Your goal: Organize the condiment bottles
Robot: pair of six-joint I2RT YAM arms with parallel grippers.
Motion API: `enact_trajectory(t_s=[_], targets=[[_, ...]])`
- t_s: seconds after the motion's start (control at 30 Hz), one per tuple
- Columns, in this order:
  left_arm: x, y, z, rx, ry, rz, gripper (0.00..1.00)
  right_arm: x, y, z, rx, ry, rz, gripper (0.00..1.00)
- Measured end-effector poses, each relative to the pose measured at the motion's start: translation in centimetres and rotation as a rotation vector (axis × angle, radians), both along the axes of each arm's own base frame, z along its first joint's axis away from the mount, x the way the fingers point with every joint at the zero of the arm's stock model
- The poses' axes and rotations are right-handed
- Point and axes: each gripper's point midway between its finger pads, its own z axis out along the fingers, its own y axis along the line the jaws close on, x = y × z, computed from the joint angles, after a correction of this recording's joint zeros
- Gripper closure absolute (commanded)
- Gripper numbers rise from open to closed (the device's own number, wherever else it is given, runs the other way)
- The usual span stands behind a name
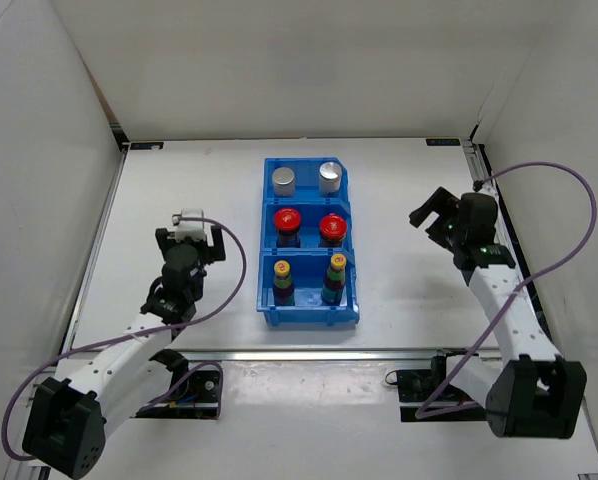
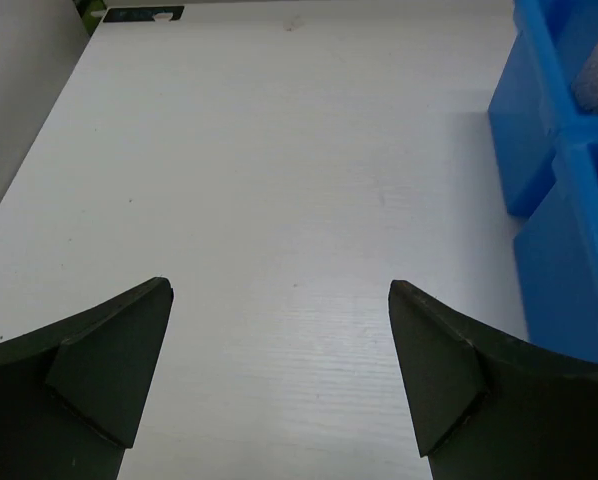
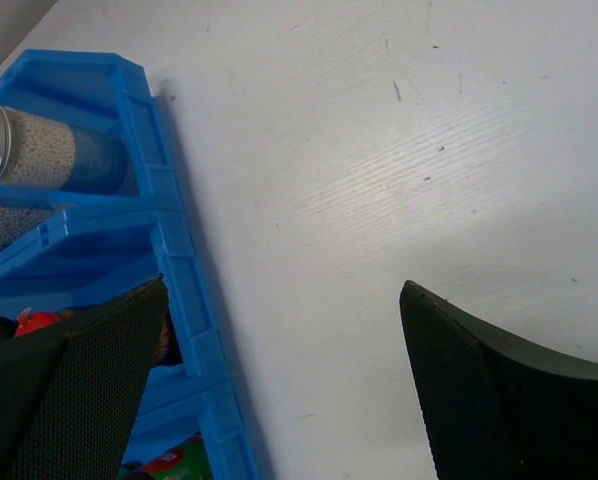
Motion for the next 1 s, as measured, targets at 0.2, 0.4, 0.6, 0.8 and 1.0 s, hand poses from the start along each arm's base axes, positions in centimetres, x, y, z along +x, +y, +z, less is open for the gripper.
enact_trajectory(t_s=[0.2, 0.4, 0.6, 0.8, 1.0], targets=[[-0.4, 1.3, -0.5, -0.031, -0.056, 0.067, 0.0, -3.4, -1.2, 1.7, -0.007, -0.058, -0.074, 0.0], [-0.6, 3.4, 1.1, -0.079, -0.128, 0.202, 0.0, -7.6, -1.2, 4.2, 0.009, -0.15, -0.091, 0.0], [-1.1, 4.8, 1.2, -0.125, -0.149, 0.3, 0.0, -8.3, 0.0, 2.6, 0.033, -0.044, -0.04, 0.0], [-1.1, 5.3, 0.5, -0.142, -0.139, 0.343, 0.0, -7.9, 1.5, 0.1, 0.023, 0.09, 0.022, 0.0], [-1.1, 5.3, 0.8, -0.183, -0.161, 0.353, 0.0, -8.1, 2.1, 0.4, 0.013, 0.073, 0.064, 0.0]])
